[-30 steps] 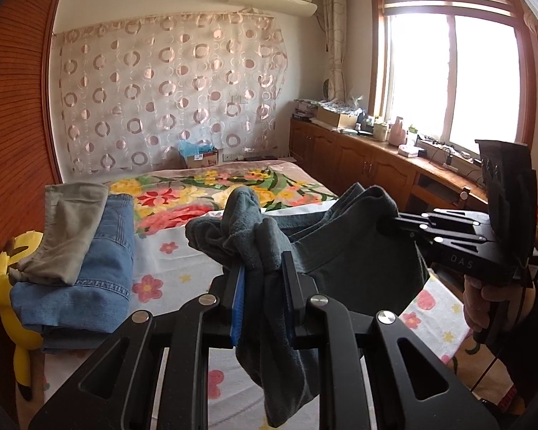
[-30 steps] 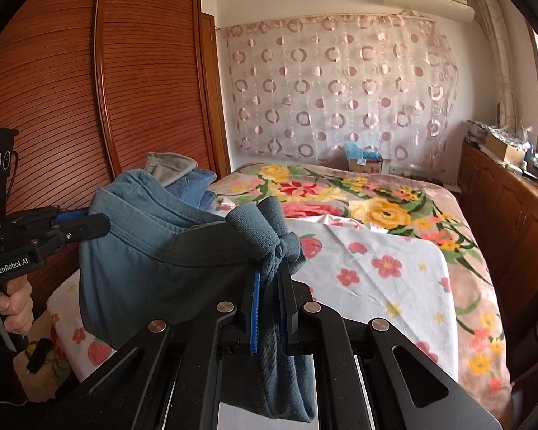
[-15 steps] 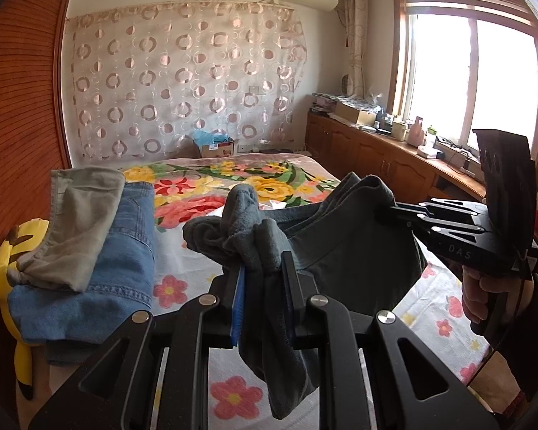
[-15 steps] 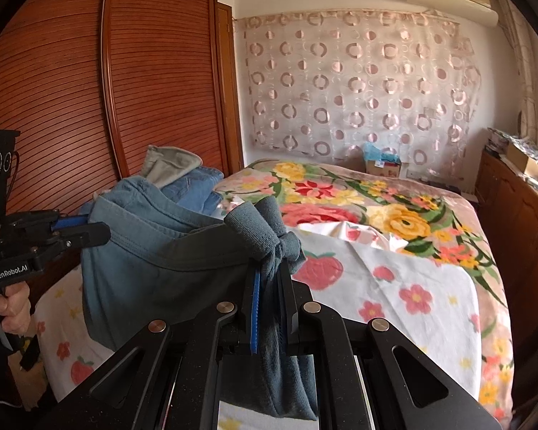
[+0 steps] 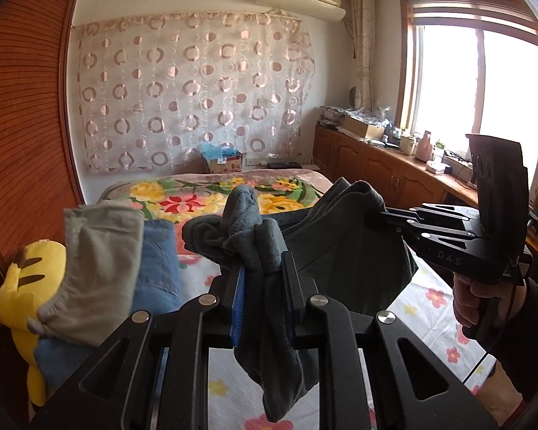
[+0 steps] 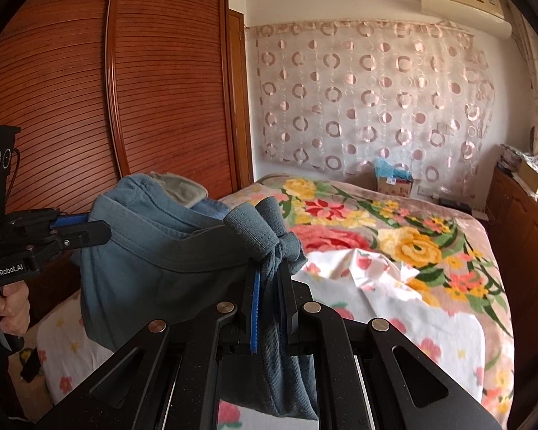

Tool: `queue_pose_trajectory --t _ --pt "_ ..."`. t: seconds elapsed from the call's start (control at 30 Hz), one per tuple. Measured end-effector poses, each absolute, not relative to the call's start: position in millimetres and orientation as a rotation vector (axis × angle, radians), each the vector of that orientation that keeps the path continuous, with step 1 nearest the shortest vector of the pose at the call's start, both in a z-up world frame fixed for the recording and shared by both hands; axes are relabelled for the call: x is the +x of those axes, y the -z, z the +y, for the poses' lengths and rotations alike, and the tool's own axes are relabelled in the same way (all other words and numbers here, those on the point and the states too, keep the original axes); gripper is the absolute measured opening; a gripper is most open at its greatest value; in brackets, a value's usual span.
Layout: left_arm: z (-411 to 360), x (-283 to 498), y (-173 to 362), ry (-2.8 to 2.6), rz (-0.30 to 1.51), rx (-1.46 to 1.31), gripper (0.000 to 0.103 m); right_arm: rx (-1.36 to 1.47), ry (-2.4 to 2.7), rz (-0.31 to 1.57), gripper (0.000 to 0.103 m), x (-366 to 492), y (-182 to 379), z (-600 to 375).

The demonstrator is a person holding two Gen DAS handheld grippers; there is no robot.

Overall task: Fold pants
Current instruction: 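Carry the lifted grey-blue shorts with both grippers toward the folded jeans stack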

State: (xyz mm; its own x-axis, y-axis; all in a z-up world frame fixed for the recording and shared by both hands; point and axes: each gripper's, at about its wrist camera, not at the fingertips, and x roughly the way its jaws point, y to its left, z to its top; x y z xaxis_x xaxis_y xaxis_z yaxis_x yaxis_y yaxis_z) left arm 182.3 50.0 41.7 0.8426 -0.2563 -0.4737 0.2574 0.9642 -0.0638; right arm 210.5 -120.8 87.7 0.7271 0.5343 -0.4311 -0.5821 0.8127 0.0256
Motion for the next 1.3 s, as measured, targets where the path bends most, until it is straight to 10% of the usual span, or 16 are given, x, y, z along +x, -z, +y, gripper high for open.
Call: queue_pose_trajectory --t 1.3 --pt "208 194 -16 -0.131 0.517 -0.207 0.019 -0.298 -0.946 0.425 0.008 391 -78 46"
